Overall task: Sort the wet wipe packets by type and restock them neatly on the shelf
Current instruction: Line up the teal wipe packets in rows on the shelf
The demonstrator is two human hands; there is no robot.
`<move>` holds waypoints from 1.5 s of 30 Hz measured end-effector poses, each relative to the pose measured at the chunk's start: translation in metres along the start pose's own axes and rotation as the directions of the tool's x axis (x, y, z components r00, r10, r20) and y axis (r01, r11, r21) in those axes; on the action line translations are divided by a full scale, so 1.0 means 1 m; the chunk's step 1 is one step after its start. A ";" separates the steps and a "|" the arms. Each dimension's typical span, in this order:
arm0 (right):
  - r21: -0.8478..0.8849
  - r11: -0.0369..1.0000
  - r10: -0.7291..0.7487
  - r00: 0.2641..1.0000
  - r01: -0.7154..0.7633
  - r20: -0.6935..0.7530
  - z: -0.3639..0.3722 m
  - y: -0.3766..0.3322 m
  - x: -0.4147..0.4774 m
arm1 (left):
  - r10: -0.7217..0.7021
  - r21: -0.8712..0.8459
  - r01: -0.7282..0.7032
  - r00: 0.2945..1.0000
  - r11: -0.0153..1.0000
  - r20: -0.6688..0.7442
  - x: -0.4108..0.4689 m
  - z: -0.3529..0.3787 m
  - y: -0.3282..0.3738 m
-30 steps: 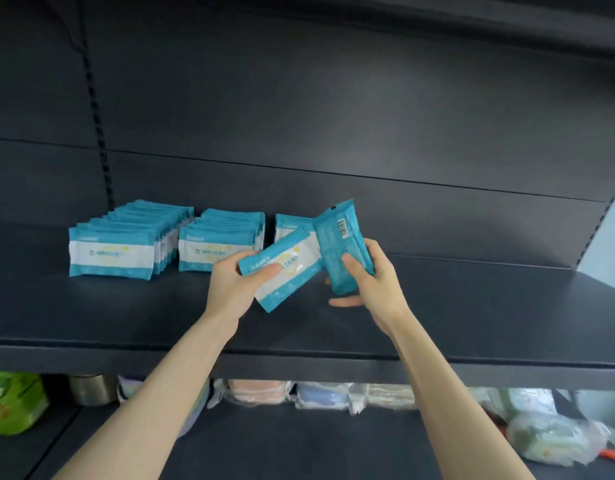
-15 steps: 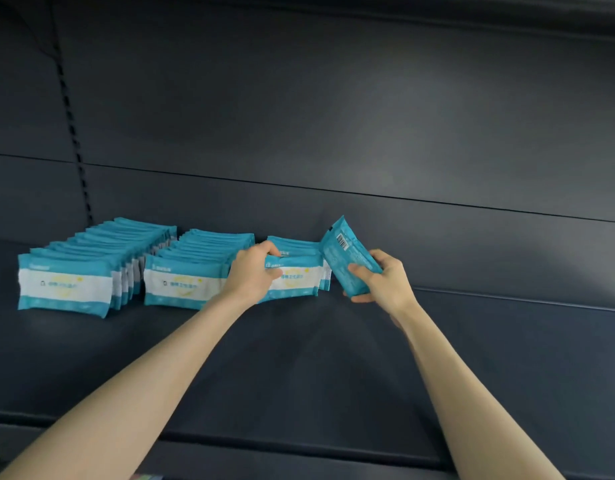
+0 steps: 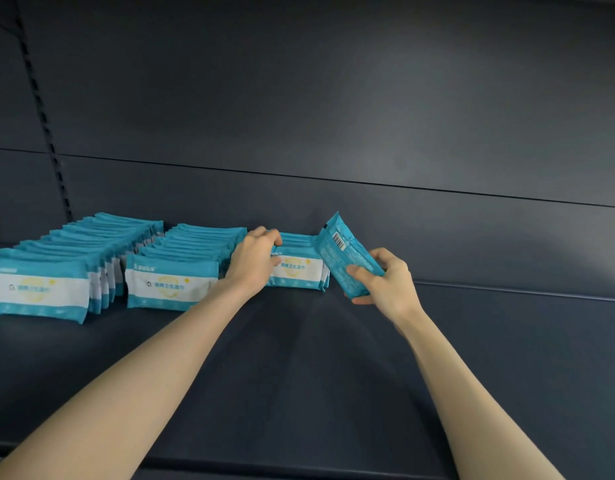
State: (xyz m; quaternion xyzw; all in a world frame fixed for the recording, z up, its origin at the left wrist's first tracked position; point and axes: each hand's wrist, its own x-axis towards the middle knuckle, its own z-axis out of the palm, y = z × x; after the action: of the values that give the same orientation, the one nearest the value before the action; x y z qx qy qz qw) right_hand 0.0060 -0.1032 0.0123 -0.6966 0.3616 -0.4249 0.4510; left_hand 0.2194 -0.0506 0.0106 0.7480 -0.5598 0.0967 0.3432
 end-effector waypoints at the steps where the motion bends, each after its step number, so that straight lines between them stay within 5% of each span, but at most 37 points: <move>1: -0.004 1.000 0.003 1.000 -0.003 0.001 0.000 0.000 0.000 | 0.014 0.010 -0.014 1.000 1.000 -0.017 -0.001 0.001 -0.001; 7: 0.022 1.000 0.006 1.000 -0.006 0.008 0.003 -0.002 -0.003 | 0.095 0.068 -0.091 0.993 0.994 -0.067 -0.005 -0.002 -0.004; 10: 0.033 0.999 -0.012 0.999 0.011 0.034 0.004 -0.004 -0.004 | 0.083 -0.202 -0.098 0.993 0.974 -0.082 -0.012 -0.013 0.008; 13: 0.042 0.999 -0.024 0.994 0.019 0.108 0.008 -0.005 -0.007 | -0.015 -0.552 0.079 0.993 0.830 0.119 -0.027 -0.027 0.024; 19: -0.085 0.987 -0.117 0.969 0.138 0.216 0.026 -0.009 -0.010 | -0.095 -0.734 0.327 0.936 0.596 0.340 -0.043 -0.025 0.020; 28: -0.156 0.980 -0.105 0.989 0.120 0.101 0.044 -0.022 0.007 | -0.123 -0.650 0.157 0.988 0.744 0.097 -0.043 -0.030 0.005; 33: -0.110 0.991 -0.065 0.993 0.077 0.103 0.049 -0.015 0.010 | -0.105 -0.636 0.141 0.990 0.759 0.095 -0.042 -0.027 -0.005; 36: -0.130 0.991 -0.024 0.998 0.033 0.065 0.045 -0.007 0.011 | -0.182 -0.717 0.167 0.982 0.677 0.057 -0.042 -0.028 -0.001; 39: 0.094 0.995 0.026 0.999 -0.030 0.043 0.042 -0.007 0.010 | -0.322 -0.783 0.268 0.942 0.562 0.090 -0.043 -0.027 0.004; 42: 0.331 0.935 0.095 0.988 -0.130 0.118 0.043 -0.009 0.006 | -0.247 -0.795 0.401 0.915 0.456 0.320 -0.048 -0.020 0.013; 45: 0.277 0.939 0.148 0.965 -0.205 0.214 0.045 -0.007 0.004 | -0.208 -0.801 0.398 0.917 0.447 0.339 -0.049 -0.018 0.016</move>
State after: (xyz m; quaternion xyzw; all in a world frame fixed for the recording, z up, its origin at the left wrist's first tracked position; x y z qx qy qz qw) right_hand 0.0494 -0.0904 0.0094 -0.6230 0.3104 -0.3634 0.6192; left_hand 0.1920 -0.0039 0.0053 0.5722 -0.4198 -0.3281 0.6235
